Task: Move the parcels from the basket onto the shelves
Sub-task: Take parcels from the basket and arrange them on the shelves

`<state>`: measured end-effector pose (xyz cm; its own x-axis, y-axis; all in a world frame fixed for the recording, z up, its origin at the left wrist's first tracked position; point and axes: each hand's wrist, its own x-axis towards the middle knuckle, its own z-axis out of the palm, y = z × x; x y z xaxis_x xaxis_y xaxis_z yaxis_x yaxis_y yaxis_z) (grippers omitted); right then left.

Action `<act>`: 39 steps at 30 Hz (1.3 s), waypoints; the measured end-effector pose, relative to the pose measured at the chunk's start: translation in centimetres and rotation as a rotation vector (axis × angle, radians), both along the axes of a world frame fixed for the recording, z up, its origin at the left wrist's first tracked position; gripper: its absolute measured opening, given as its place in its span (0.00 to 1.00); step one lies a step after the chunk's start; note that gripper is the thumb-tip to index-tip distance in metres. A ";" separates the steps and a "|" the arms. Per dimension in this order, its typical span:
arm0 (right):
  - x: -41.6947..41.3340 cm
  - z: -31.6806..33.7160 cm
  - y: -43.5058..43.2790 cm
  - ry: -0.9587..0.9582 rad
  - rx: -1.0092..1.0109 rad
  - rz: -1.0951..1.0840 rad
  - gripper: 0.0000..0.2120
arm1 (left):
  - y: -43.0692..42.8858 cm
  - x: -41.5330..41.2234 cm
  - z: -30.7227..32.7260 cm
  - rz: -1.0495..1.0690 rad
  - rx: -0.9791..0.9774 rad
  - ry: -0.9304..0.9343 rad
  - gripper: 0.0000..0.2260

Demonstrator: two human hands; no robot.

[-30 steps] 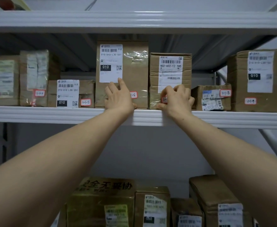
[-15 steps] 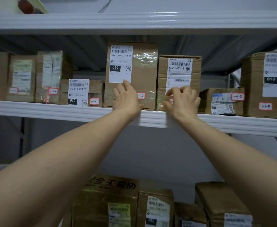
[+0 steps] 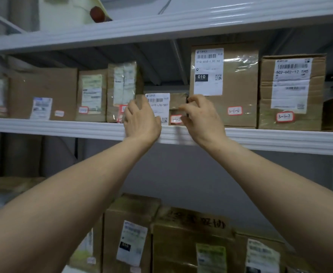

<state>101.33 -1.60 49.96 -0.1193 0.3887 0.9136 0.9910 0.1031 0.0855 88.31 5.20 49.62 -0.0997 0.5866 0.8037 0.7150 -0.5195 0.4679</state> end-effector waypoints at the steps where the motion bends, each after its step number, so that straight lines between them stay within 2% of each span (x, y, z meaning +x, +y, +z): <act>1: -1.1 0.2 1.1 0.004 -0.003 -0.024 0.16 | 0.9 -1.4 0.3 -0.007 -0.014 -0.025 0.30; 6: -5.2 1.2 4.8 0.078 -0.001 -0.160 0.23 | 5.0 -6.3 1.7 -0.111 -0.115 -0.111 0.41; 9: -6.0 1.9 5.4 0.076 -0.008 -0.277 0.20 | 6.5 -7.5 2.4 -0.153 -0.130 -0.108 0.42; 16: -6.9 2.6 5.6 0.160 -0.102 -0.329 0.16 | 7.7 -7.7 3.0 -0.197 -0.104 -0.054 0.38; 39: -6.6 3.6 8.0 0.098 -0.221 -0.431 0.16 | 9.6 -6.7 3.4 -0.177 -0.165 -0.050 0.39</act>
<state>94.70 6.39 53.57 0.1771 0.5693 0.8028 0.9497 -0.3128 0.0123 81.60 14.84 52.99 -0.0214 0.7212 0.6924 0.5934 -0.5482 0.5893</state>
